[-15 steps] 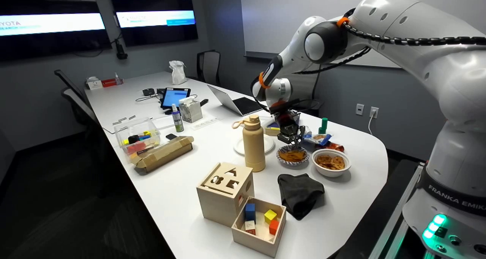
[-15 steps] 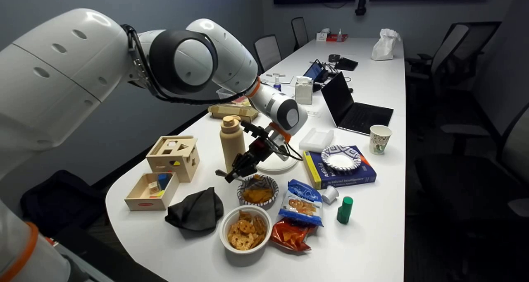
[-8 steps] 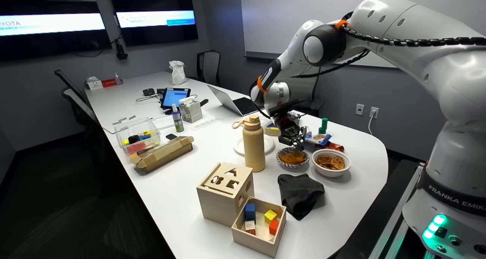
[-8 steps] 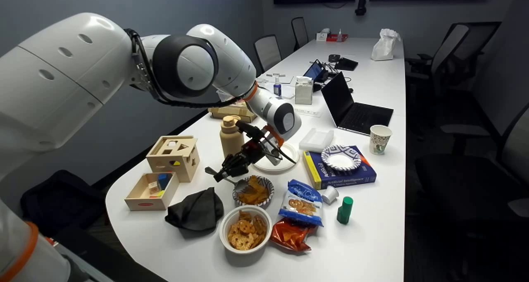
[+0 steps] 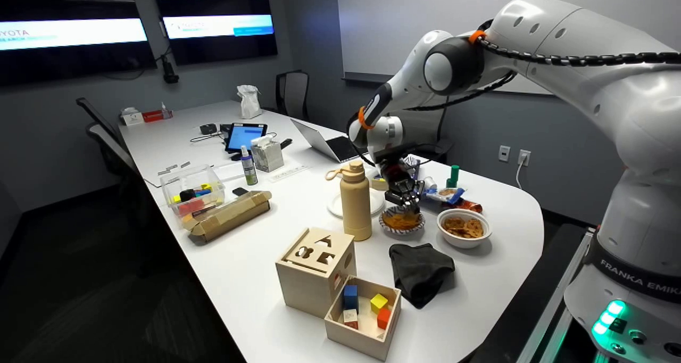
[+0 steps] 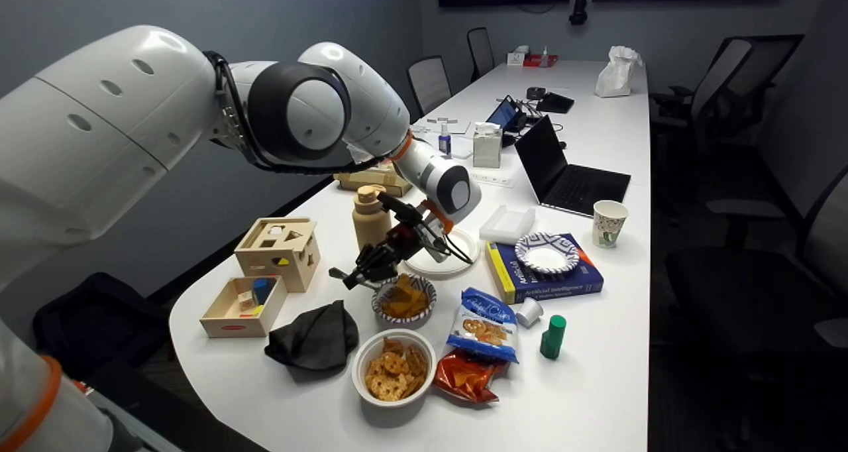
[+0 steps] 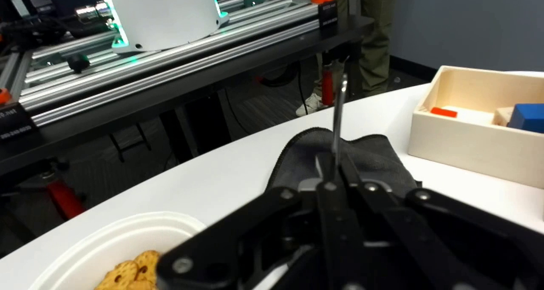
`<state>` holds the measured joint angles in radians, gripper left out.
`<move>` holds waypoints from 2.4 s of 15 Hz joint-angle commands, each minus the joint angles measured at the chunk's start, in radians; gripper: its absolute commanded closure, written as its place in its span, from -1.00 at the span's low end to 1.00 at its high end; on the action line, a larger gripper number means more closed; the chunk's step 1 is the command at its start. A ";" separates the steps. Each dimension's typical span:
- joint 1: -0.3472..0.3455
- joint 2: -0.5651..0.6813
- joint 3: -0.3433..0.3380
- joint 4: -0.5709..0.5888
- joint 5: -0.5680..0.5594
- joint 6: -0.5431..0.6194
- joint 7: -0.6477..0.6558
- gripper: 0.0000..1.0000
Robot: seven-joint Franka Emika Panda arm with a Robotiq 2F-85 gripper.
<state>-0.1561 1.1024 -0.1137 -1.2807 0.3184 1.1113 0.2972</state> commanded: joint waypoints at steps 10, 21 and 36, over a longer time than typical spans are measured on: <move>-0.017 -0.005 -0.056 0.002 0.046 0.021 0.170 0.98; -0.065 -0.004 0.011 0.005 0.095 0.090 -0.089 0.98; -0.090 -0.100 -0.035 -0.103 0.101 0.143 -0.032 0.98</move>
<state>-0.2227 1.0867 -0.1619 -1.2951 0.4039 1.2202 0.3372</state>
